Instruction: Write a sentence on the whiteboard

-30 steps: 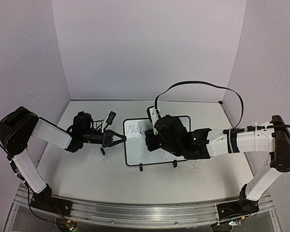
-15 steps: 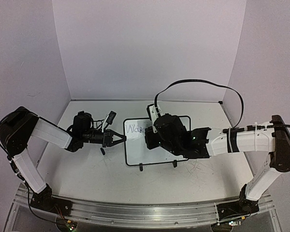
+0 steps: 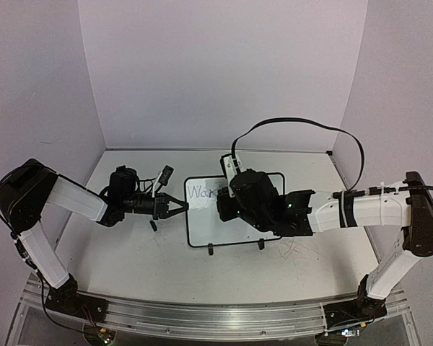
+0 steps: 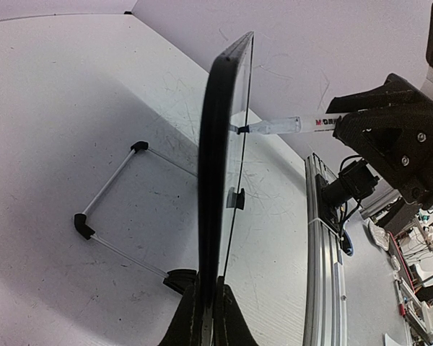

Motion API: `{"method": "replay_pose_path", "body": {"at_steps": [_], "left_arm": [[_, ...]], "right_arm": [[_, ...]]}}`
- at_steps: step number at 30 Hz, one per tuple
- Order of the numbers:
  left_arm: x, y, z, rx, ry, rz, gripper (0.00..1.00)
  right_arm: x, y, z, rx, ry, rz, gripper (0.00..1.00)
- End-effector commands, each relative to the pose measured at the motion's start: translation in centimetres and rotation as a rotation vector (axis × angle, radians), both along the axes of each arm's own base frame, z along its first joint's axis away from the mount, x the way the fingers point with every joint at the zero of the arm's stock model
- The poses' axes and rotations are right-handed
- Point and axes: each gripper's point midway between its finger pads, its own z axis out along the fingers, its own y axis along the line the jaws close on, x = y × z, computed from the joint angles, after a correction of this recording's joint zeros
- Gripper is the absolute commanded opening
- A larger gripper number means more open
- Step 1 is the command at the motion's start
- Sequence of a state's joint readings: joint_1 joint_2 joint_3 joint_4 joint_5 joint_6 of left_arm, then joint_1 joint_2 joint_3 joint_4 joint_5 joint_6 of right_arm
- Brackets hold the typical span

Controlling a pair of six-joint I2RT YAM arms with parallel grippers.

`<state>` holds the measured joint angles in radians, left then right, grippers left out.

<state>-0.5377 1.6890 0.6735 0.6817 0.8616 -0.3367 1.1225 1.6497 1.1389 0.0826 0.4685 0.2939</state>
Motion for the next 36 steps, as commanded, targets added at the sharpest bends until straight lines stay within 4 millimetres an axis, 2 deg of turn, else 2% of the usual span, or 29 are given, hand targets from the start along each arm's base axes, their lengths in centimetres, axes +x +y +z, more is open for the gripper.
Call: {"method": "replay_pose_path", "body": {"at_steps": [1, 8, 13, 22, 36], "left_arm": [[-0.8, -0.8, 2.2, -0.04, -0.048, -0.058, 0.0], [-0.7, -0.8, 2.2, -0.04, -0.05, -0.056, 0.0], [-0.7, -0.8, 2.2, -0.039, -0.051, -0.055, 0.0], [-0.7, -0.8, 2.4, -0.042, -0.053, -0.056, 0.0], [-0.7, -0.9, 2.4, -0.042, -0.053, -0.059, 0.0]], "right_arm": [[0.9, -0.6, 2.3, 0.045, -0.048, -0.059, 0.0], [-0.2, -1.0, 3.9, 0.096, -0.074, 0.006, 0.0], [0.0, -1.2, 3.1, 0.077, -0.071, -0.002, 0.0], [0.4, 0.0, 3.1, 0.071, -0.067, 0.015, 0.0], [0.8, -0.1, 2.2, 0.05, -0.054, -0.001, 0.0]]}}
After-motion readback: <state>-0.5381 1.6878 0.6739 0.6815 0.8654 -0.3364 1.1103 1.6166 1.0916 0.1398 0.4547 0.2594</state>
